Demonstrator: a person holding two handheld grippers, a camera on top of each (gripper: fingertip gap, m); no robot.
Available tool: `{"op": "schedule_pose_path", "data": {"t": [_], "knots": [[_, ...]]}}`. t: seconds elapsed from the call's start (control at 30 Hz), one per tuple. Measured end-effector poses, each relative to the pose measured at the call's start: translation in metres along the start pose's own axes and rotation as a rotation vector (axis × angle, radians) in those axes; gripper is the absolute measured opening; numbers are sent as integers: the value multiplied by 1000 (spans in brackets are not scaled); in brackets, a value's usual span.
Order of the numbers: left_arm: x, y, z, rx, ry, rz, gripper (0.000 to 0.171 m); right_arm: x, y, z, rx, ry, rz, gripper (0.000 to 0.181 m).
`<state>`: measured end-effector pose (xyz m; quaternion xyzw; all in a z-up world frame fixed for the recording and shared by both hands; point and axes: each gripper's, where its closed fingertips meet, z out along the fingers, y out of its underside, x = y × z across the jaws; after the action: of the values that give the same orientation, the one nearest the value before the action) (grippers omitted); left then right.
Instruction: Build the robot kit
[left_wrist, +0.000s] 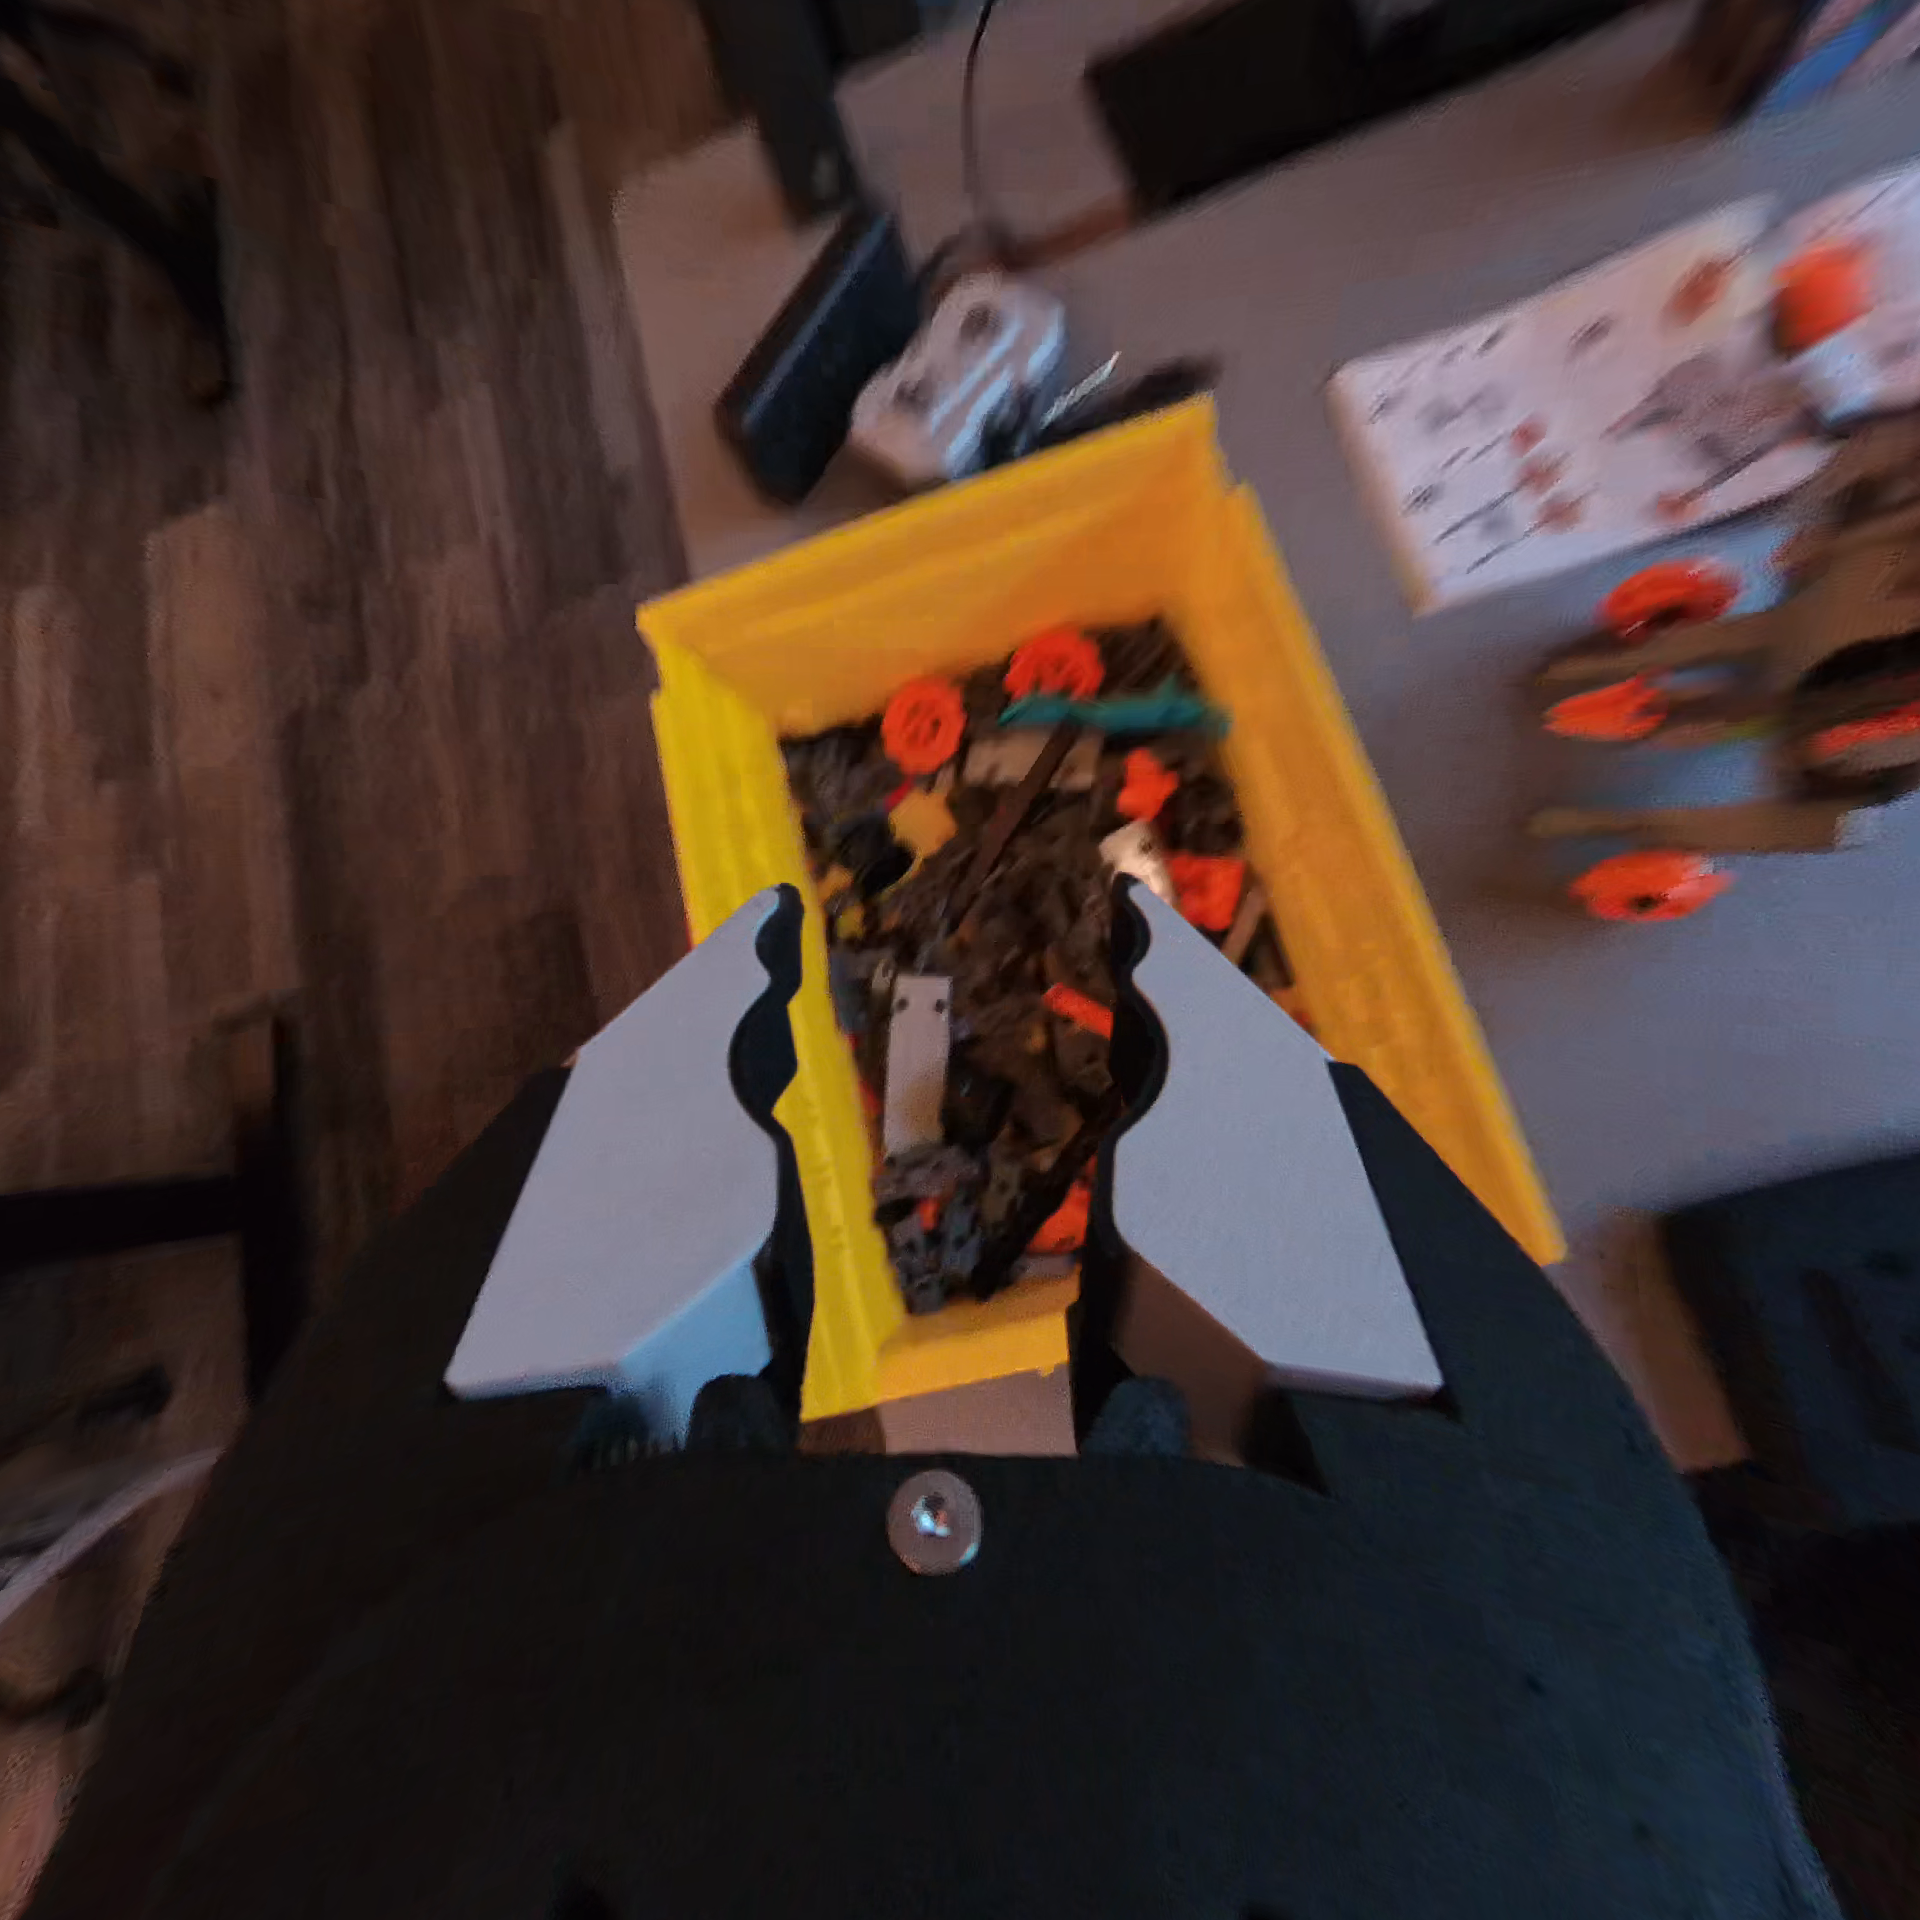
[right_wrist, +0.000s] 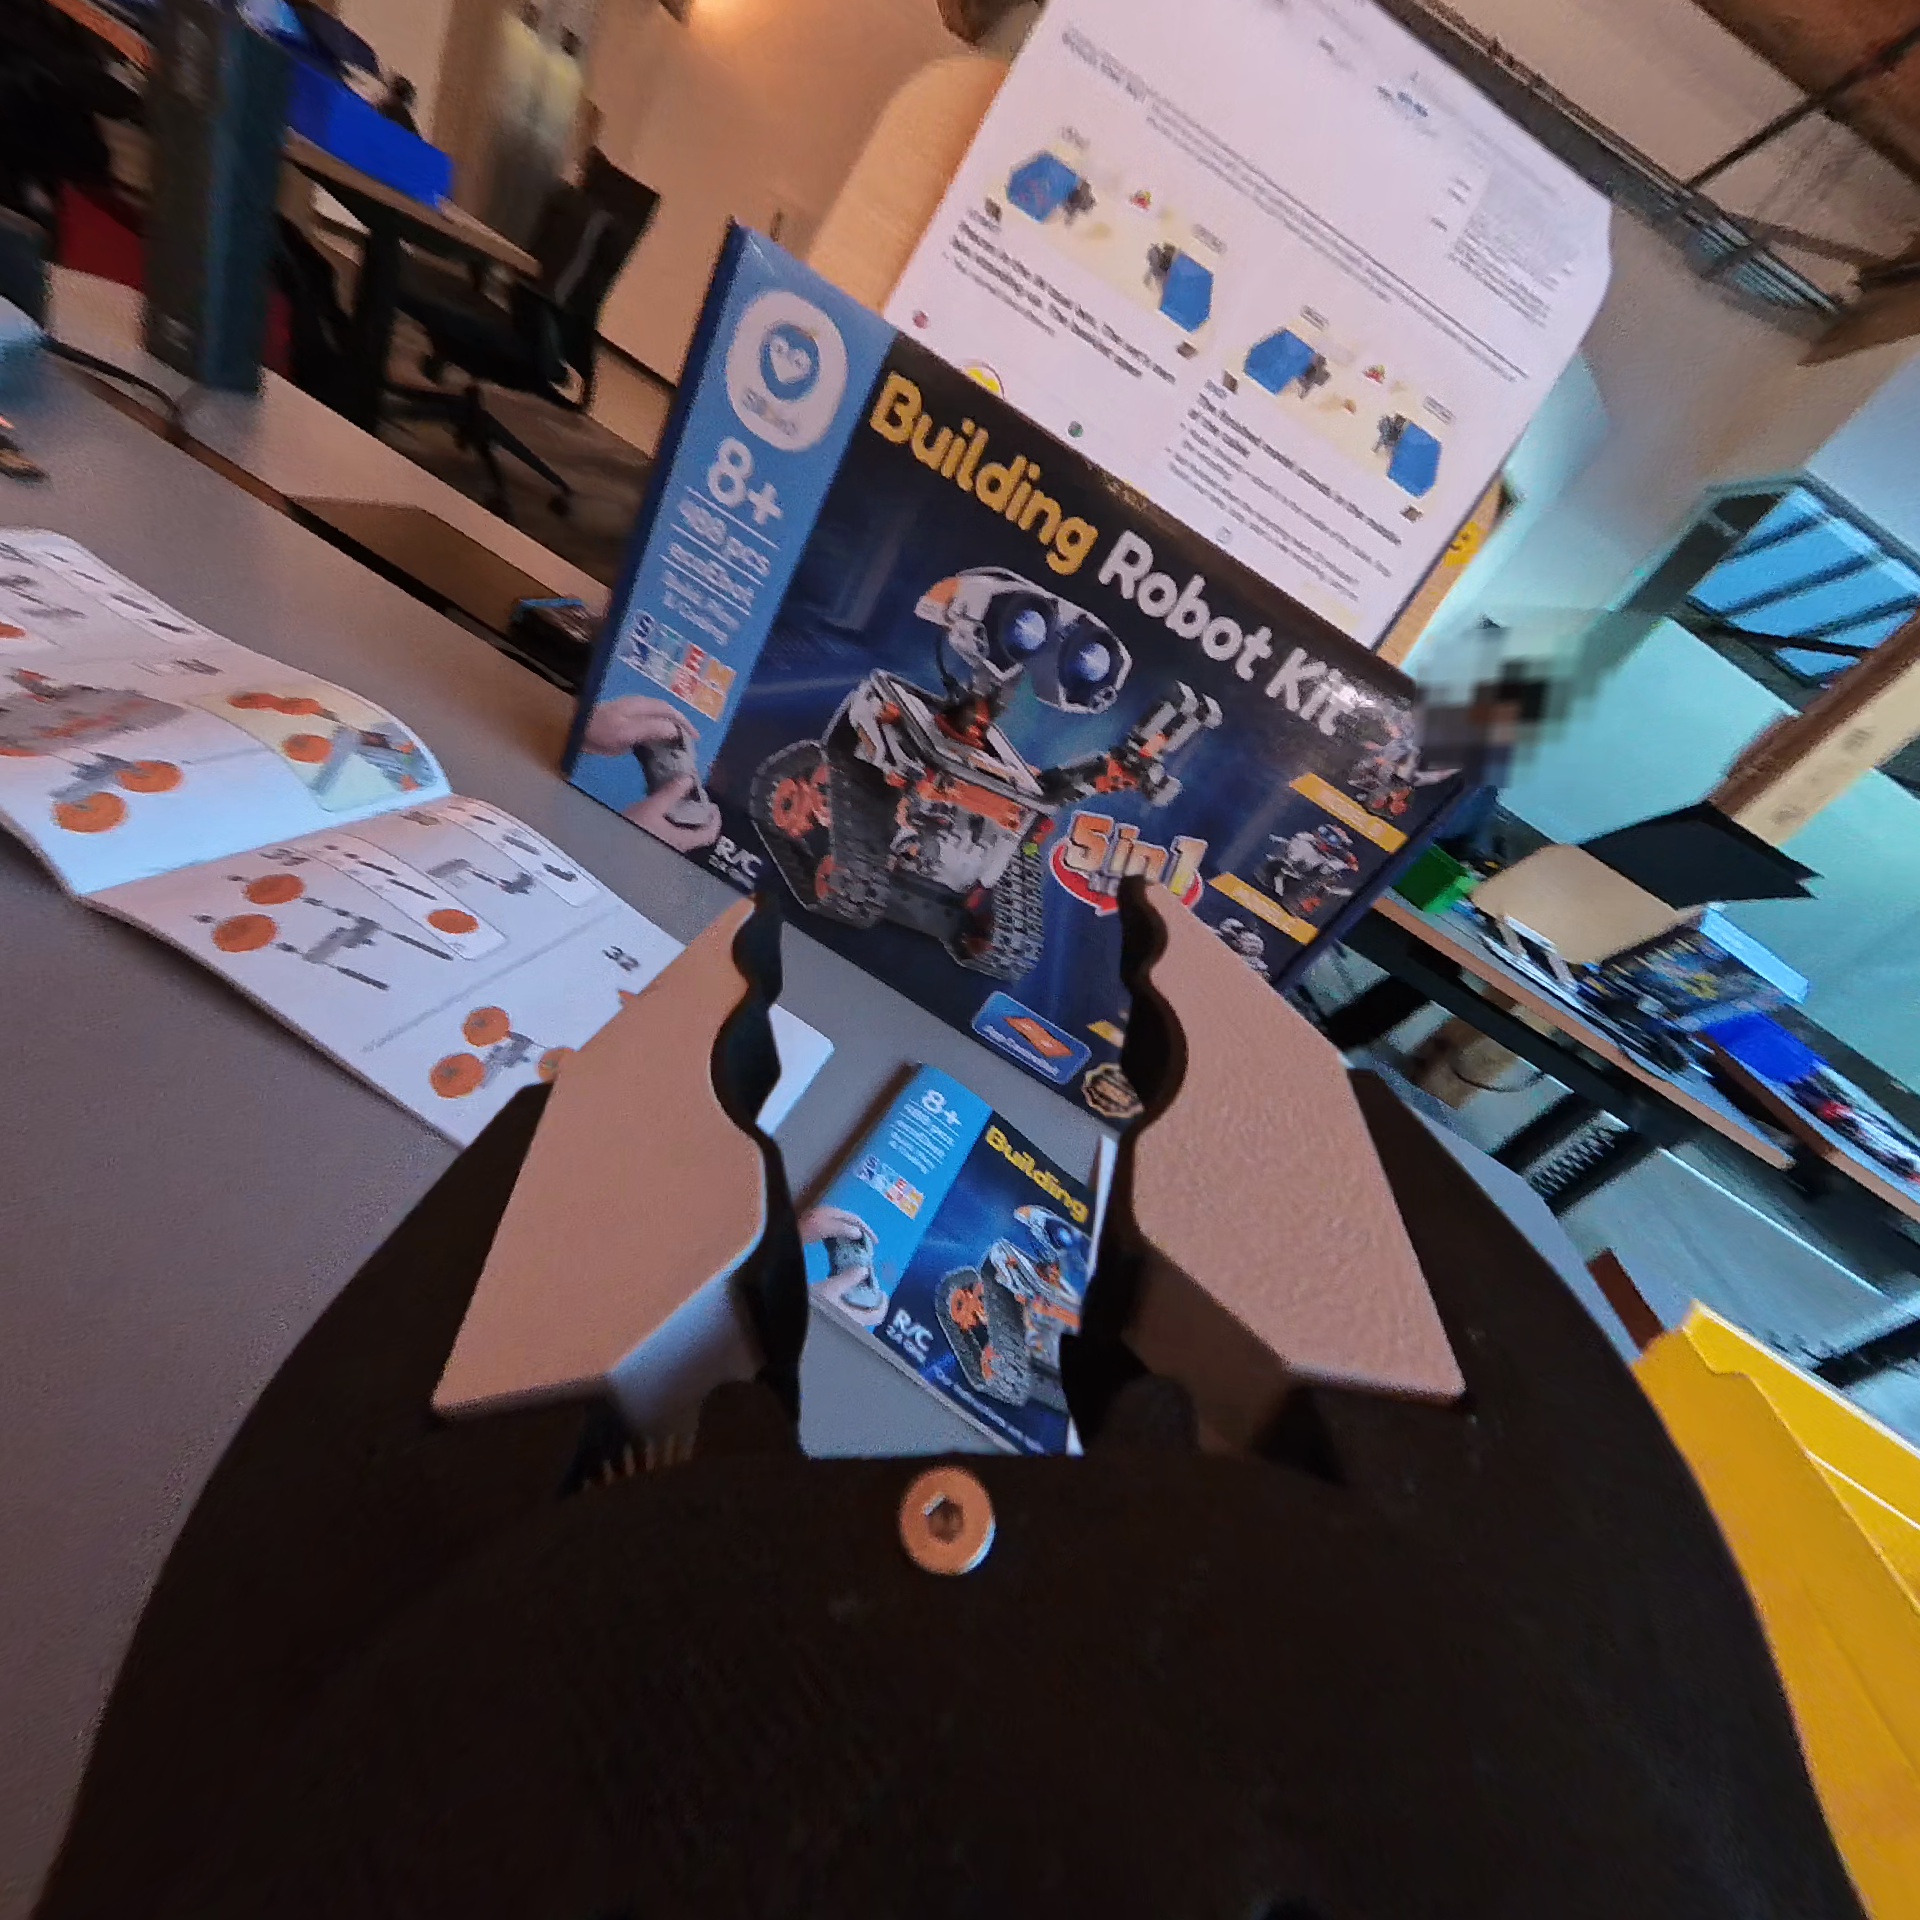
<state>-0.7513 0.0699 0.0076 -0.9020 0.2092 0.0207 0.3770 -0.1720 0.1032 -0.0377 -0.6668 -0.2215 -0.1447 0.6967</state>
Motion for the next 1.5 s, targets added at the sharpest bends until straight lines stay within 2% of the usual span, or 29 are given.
{"op": "schedule_pose_path", "data": {"t": [0.1,0.17,0.23,0.3,0.37,0.43,0.57,0.73,0.93,1.03,1.13,1.2,1.3,1.43,1.5], "knots": [[-10,31,30,-52,-35,21,53,3,13,4,-81,58,-38,58],[-15,49,48,-113,-48,22,52,12,20,6,-129,134,-65,42],[-12,63,65,-160,-37,33,49,19,22,8,-168,196,-124,38],[-9,78,80,-216,-45,66,49,28,16,10,-194,266,-233,34],[-8,88,91,-256,-61,98,48,36,-3,10,-167,360,-368,30],[-4,95,99,-284,-59,122,48,26,-16,11,-135,363,-442,31],[-4,98,106,-316,-67,146,47,-13,-14,14,-90,239,-513,33],[-8,97,108,-337,-77,142,48,-22,-4,13,-88,162,-524,34],[-9,103,110,-370,-91,140,46,-98,8,1,-41,-253,-459,41],[-8,102,111,-363,-100,142,45,-119,5,-8,-20,-337,-478,41],[-2,96,111,-337,-79,120,43,-125,5,-12,-19,-365,-501,41],[1,92,112,-320,-67,108,43,-119,8,-13,-30,-365,-503,41],[6,86,114,-302,-62,107,42,-87,16,-9,-79,-296,-513,40],[7,83,120,-308,-68,106,42,-13,60,-1,-298,-103,-546,40],[6,84,124,-326,-76,106,42,11,82,-2,-389,-51,-556,39]]}}
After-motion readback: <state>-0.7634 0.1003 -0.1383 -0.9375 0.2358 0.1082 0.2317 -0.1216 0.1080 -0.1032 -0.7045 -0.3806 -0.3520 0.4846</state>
